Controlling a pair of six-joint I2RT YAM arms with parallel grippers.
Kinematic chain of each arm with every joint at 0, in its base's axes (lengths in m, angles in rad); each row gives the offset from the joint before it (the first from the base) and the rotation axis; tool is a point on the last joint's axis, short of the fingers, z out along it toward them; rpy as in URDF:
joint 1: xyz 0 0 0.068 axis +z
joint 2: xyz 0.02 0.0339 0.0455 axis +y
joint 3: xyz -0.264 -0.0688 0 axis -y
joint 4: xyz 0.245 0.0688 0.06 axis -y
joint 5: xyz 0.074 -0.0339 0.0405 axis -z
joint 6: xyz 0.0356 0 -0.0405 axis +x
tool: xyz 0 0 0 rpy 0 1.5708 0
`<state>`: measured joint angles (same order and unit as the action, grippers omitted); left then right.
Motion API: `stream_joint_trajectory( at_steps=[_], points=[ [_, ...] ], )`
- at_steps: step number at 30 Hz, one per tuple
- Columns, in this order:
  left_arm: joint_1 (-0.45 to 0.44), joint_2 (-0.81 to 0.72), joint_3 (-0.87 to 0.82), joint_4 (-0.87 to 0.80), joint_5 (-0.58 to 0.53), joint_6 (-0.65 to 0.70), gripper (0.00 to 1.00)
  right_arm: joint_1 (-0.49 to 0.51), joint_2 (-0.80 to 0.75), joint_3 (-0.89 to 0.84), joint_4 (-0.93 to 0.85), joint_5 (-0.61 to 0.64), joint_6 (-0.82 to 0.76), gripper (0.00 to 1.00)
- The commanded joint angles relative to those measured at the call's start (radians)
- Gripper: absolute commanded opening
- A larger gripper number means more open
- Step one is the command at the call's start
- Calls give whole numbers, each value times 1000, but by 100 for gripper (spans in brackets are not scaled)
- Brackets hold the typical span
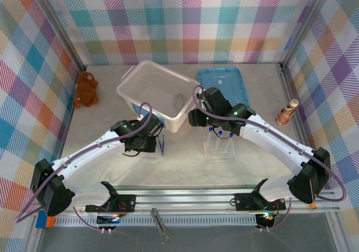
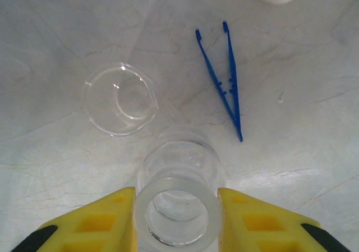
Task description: Organize the chemistry lab equipment
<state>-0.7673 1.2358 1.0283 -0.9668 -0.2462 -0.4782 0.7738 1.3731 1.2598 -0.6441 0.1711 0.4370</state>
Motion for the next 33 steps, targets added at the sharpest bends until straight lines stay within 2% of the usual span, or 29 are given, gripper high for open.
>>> stream_joint_trajectory(
  at_steps=[1,8,16,33],
  points=[
    [11,-36,87,-116,-48,29,33,9,-21,-9,23,1,8,54],
    [25,-18,285,-228,-74,72,34,9,-26,-13,34,2,3,54],
    [67,85,549,-297,-94,161,34,8,-38,-20,45,8,-2,54],
    [229,475,983,-171,25,296,33,5,-54,-20,34,14,-8,54]
  ],
)
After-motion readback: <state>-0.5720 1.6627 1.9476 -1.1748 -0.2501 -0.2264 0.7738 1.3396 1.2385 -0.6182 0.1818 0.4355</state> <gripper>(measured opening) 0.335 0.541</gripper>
